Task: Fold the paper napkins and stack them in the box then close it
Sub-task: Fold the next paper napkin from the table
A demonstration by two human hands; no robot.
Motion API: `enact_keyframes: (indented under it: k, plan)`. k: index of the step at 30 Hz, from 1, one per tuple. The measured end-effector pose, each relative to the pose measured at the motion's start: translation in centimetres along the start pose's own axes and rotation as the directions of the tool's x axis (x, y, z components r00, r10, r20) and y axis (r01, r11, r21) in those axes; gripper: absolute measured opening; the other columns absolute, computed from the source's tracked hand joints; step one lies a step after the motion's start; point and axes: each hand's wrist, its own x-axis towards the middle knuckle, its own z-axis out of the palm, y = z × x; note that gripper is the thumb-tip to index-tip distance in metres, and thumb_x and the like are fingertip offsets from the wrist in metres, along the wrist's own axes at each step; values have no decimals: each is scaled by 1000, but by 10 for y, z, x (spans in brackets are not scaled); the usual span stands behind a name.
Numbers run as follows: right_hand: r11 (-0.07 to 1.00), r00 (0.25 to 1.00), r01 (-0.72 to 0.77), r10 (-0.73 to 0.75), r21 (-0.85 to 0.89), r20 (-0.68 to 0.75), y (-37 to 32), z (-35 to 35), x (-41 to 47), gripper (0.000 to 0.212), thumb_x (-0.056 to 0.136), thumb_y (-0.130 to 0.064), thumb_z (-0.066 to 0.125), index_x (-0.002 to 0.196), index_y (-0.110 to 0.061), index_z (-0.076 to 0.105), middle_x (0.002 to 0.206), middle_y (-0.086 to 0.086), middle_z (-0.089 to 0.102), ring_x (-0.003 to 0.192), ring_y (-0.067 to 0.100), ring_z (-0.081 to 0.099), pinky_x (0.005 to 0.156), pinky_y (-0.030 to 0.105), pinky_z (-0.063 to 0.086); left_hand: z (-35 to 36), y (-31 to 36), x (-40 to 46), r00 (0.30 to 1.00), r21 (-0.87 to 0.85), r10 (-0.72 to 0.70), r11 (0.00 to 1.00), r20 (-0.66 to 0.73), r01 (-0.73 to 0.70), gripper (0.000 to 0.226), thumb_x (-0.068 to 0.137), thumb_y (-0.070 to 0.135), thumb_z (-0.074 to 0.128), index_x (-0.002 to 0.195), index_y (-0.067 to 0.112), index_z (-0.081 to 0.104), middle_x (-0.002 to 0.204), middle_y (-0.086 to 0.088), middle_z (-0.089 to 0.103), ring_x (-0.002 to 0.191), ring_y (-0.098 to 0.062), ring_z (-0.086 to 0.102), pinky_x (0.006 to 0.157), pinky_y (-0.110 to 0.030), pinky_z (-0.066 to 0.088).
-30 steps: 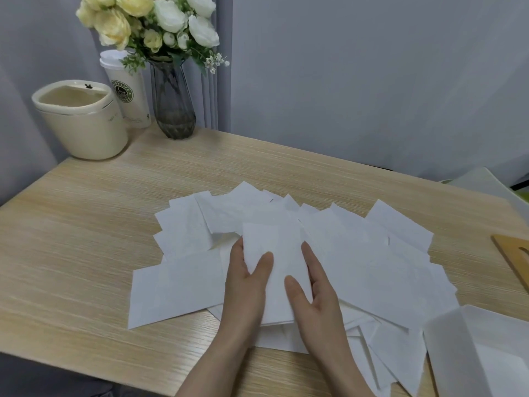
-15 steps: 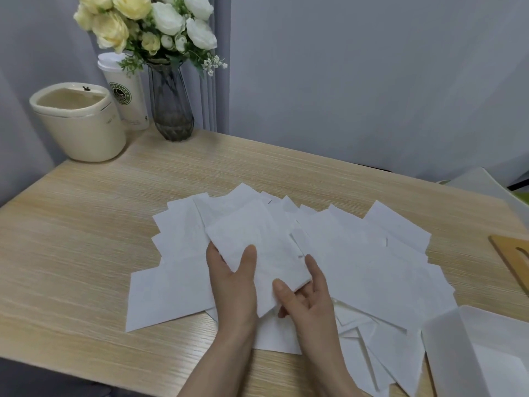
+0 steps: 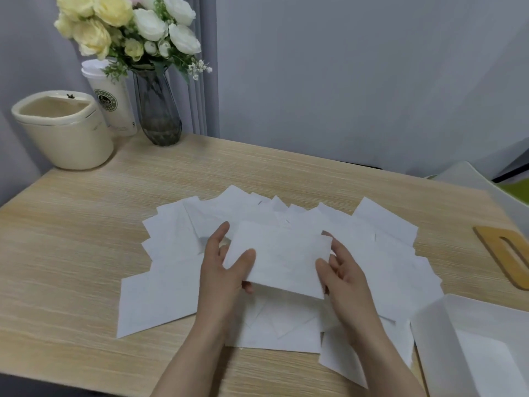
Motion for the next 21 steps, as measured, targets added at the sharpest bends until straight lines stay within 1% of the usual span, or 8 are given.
enact_keyframes:
  k: [3, 5, 7, 9, 11, 13, 17, 21]
  plan:
    - [1000, 999, -10, 11, 23, -38, 1, -1, -5, 52, 99, -12, 46, 143, -37, 35, 134, -14, 56, 123, -2, 50, 96, 21, 46, 11, 1, -7, 1000, -6, 28, 1000, 3, -28, 55, 90, 8, 65, 127, 45, 50, 91, 17, 69, 64, -4, 62, 46, -24, 48]
    - [1000, 997, -22, 23, 22, -69, 1, -1, -11, 58, 99, -14, 46, 145, -45, 27, 140, -11, 45, 129, -3, 39, 79, 10, 47, 18, 1, -11, 999, -41, 46, 998, -20, -47, 54, 90, 6, 64, 127, 44, 53, 104, 11, 66, 76, -5, 63, 48, -23, 49]
    - [1000, 994, 18, -17, 9, -108, -1, -6, -17, 62, 98, -13, 49, 140, -54, 29, 122, -6, 50, 111, -1, 50, 68, 13, 47, 26, 2, -17, 997, -55, 76, 995, -32, -77, 53, 91, 4, 62, 128, 41, 55, 123, 14, 61, 101, -4, 62, 51, -22, 50]
    - [994, 983, 102, -108, -46, -147, -5, -13, -23, 57, 95, -9, 52, 131, -52, 44, 113, -13, 56, 97, 2, 52, 81, 22, 48, 34, 4, -24, 995, -57, 100, 993, -16, -101, 50, 91, 3, 61, 127, 38, 57, 130, 24, 57, 110, 5, 57, 53, -21, 51]
    - [983, 972, 153, -168, -105, -163, -11, -22, -29, 46, 93, -5, 54, 120, -41, 58, 117, -25, 61, 103, 2, 54, 92, 29, 44, 42, 5, -31, 995, -56, 99, 994, 23, -98, 44, 91, 4, 62, 121, 36, 62, 123, 29, 60, 102, 9, 60, 53, -20, 51]
    - [979, 967, 156, -179, -133, -182, -14, -34, -34, 37, 92, -5, 56, 110, -36, 64, 111, -30, 63, 101, -2, 57, 87, 23, 43, 49, 4, -36, 994, -40, 84, 996, 64, -82, 38, 91, 5, 64, 115, 33, 67, 116, 28, 65, 94, 5, 64, 53, -19, 50]
    - [967, 941, 161, -211, -199, -265, -17, -65, -44, 28, 90, -7, 60, 100, -32, 66, 90, -33, 61, 81, -4, 50, 69, 6, 36, 64, 4, -50, 988, 18, 77, 997, 134, -80, 32, 88, 7, 67, 110, 30, 71, 111, 30, 66, 76, -6, 62, 53, -16, 48]
    - [965, 911, 167, -229, -201, -344, -21, -99, -58, 25, 88, -9, 61, 96, -32, 68, 84, -26, 59, 84, 0, 52, 74, 7, 37, 86, 3, -68, 972, 83, 55, 994, 227, -76, 33, 85, 9, 71, 110, 30, 71, 112, 17, 70, 60, -9, 54, 54, -7, 44]
